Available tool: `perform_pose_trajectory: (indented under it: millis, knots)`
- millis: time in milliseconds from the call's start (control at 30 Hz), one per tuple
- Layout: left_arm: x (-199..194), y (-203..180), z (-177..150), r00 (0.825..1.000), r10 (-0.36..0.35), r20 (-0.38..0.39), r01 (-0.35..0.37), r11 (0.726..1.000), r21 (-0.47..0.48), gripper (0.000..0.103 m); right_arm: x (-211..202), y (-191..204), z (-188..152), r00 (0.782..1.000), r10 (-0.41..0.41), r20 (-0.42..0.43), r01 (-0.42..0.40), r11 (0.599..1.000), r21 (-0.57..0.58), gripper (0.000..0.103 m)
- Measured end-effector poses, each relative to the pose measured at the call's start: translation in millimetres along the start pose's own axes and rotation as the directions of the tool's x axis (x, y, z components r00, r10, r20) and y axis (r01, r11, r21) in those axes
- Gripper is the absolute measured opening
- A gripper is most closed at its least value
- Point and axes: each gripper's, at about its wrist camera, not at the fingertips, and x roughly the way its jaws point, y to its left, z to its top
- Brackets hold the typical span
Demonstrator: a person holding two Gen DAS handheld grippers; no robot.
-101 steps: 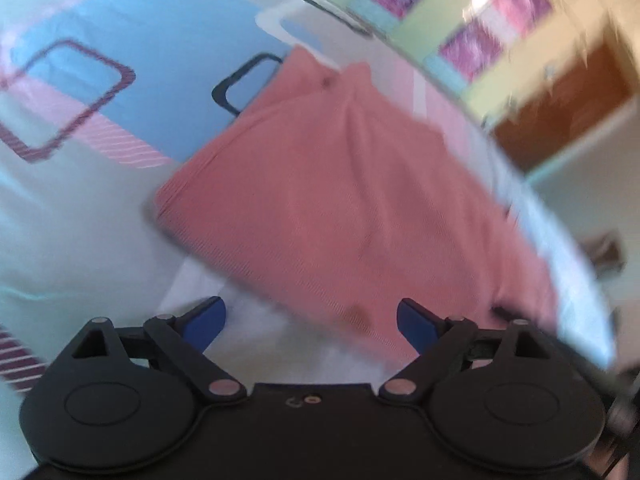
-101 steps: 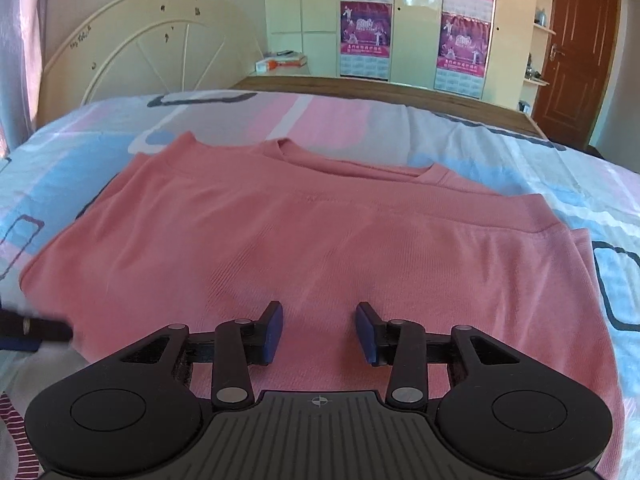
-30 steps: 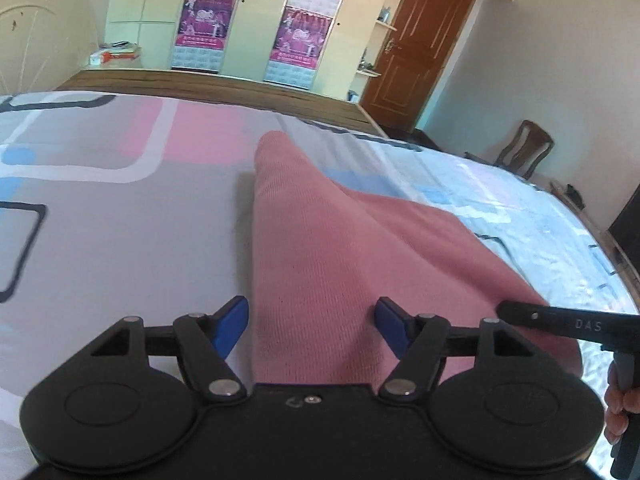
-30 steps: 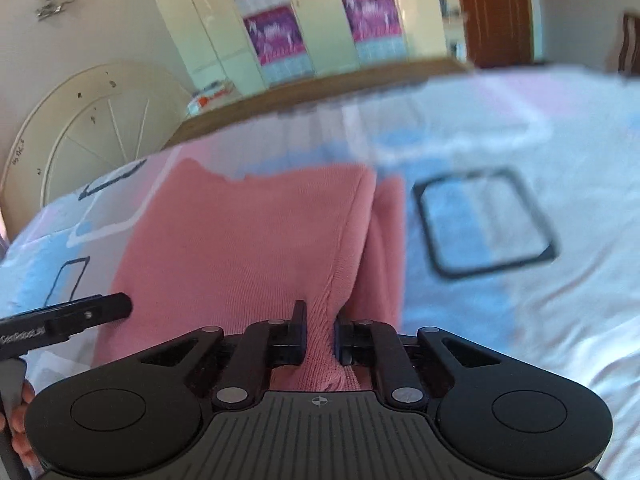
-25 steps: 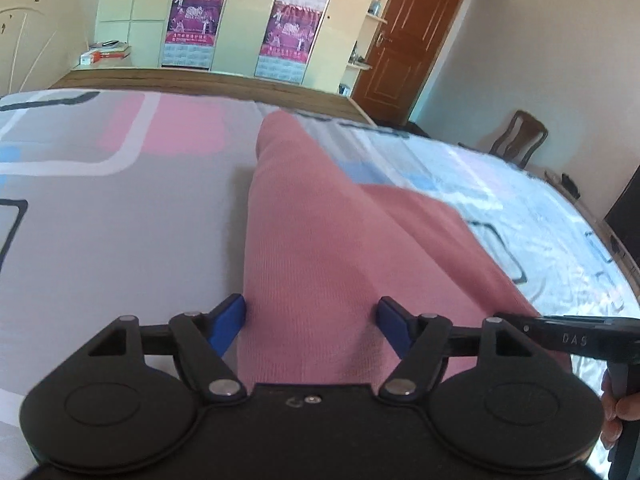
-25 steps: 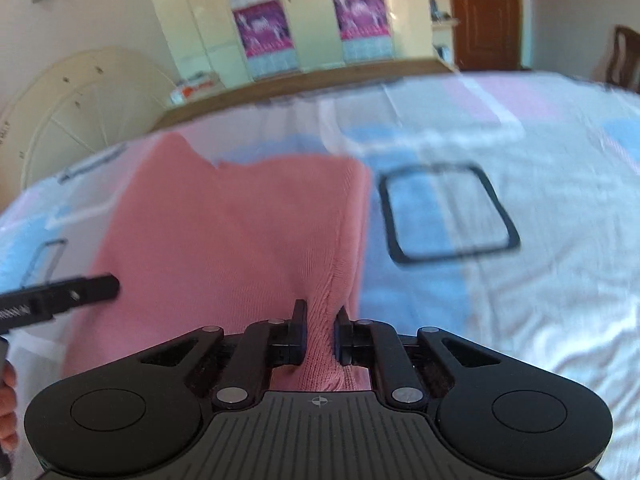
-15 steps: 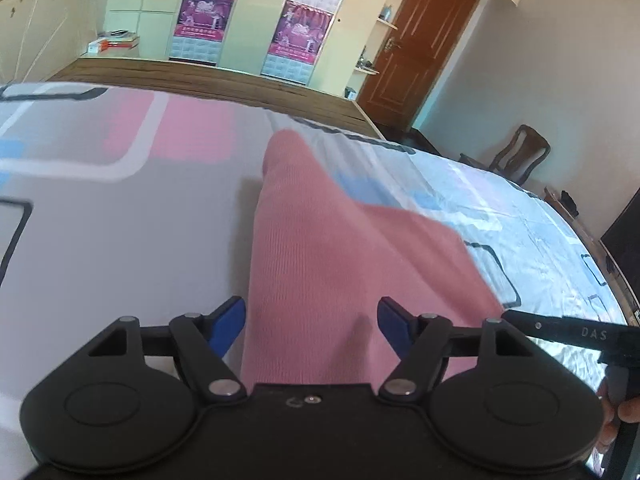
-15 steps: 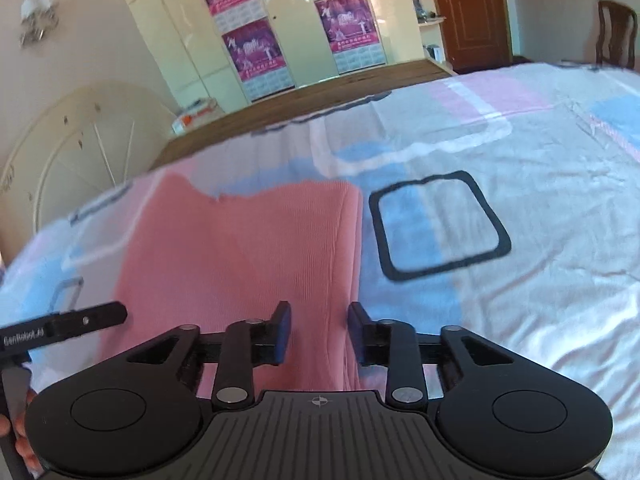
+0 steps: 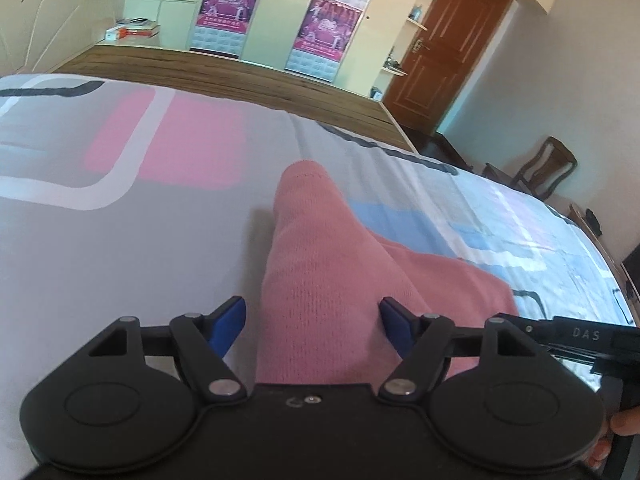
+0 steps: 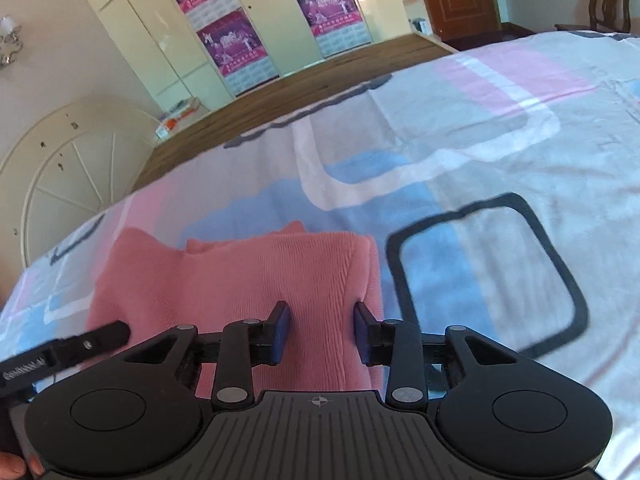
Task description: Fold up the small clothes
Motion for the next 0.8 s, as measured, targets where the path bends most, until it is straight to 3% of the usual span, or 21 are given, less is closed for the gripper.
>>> perform_pose_trajectory:
  millis: [133, 200, 300, 433, 633, 800]
  knots:
    - [2, 3, 0, 1.000, 0.006, 0.026, -0.006, 1.000, -0.006, 0.073, 0, 3, -4, 0.999, -0.006, 0.042, 0.008, 0.999, -0.042, 0.010]
    - [3, 1, -1, 0.999, 0.016, 0.040, -0.017, 1.000, 0.002, 0.073, -3, 1, -10, 0.995, -0.047, 0.091, 0.051, 0.998, -0.043, 0.008]
    - [11, 1, -5, 0.999, 0.039, 0.022, -0.039, 0.999, 0.005, 0.081, 1, -5, -19, 0.984, -0.125, 0.124, 0.129, 0.991, -0.022, 0.007]
    - [8, 1, -2, 0.999, 0.053, 0.013, -0.053, 0.999, -0.006, 0.083, 0, -3, -18, 0.980, -0.150, 0.133, 0.155, 0.987, -0.034, 0.008]
    - [-13, -11, 1, 0.997, 0.070, 0.022, -0.070, 0.996, 0.045, 0.079, -33, 10, -13, 0.977, -0.107, 0.186, 0.125, 0.988, -0.087, 0.008]
    - [-35, -18, -6, 0.998, 0.066, 0.024, -0.068, 0.994, 0.087, 0.078, -48, 14, -26, 0.987, -0.083, 0.136, 0.098, 0.989, -0.112, 0.010]
